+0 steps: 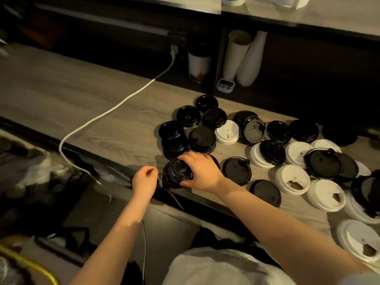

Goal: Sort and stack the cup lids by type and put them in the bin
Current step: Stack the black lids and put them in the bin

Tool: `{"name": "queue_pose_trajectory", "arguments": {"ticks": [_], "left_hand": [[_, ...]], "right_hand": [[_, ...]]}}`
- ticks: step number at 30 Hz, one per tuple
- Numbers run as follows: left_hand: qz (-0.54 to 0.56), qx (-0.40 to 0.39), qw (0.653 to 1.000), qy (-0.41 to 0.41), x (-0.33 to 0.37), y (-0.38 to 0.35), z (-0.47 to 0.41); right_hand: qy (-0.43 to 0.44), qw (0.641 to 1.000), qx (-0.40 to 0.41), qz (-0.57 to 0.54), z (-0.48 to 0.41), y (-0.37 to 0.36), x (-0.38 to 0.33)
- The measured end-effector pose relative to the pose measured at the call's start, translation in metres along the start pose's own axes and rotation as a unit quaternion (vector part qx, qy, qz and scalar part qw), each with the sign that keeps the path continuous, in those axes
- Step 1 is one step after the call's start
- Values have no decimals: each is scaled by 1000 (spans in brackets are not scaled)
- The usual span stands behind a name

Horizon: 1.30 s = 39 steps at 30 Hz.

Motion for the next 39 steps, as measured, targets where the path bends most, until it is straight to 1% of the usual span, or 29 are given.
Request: {"name": "queue_pose_trajectory", "arguments": {"ticks": [3,6,9,12,16,22,25,27,28,29,31,35,37,39], "left_hand": [[-24,-22,999,6,-7,-5,-5],[-35,-41,998,-10,-4,-8,-3],[-32,-56,998,-15,-6,-11,-5],[-16,-59,998,0,-10,-11,-8],[-67,-88,993,-31,-5,-11,-4],[-136,-91,986,-40,3,-15,-2],[-169,-84,982,-31,5,-18,-3],[-185,-87,978,-31,7,-20,-2],[-193,-88,977,-32,8,-21,-1],[-200,-90,975,-33,9,-22,0],[-214,-89,972,-34,10,-22,1],[-228,-95,968,-43,13,-27,-1],[-234,-105,966,-39,15,-30,-3],[-243,-116,963,-31,16,-32,-4]], "right_hand": [[-1,1000,-19,10,-10,-12,-6],[3,999,-34,21,-15,-20,-13],[17,998,-42,36,-17,-26,-17],[5,998,-44,39,-13,-28,-11],[12,995,-69,71,-10,-29,-9],[49,992,-97,65,-3,-27,-4],[13,999,-41,24,6,-9,8],[-35,999,4,14,14,5,24],[-61,998,12,14,18,10,34],[-89,996,7,19,22,14,42],[-129,990,-31,40,27,16,53],[-154,980,-95,81,27,6,56],[-168,977,-102,81,27,1,54],[-174,977,-87,82,27,-2,52]]}}
Point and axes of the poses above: each hand's wrist, its own z-axis away from the middle knuckle, its own y-axis out of the back of the hand, x = y × z, the point moved 4 cm from there along -z, towards the middle knuckle, and after that the axes turned 5 degrees about x, right-handed, at the moved point
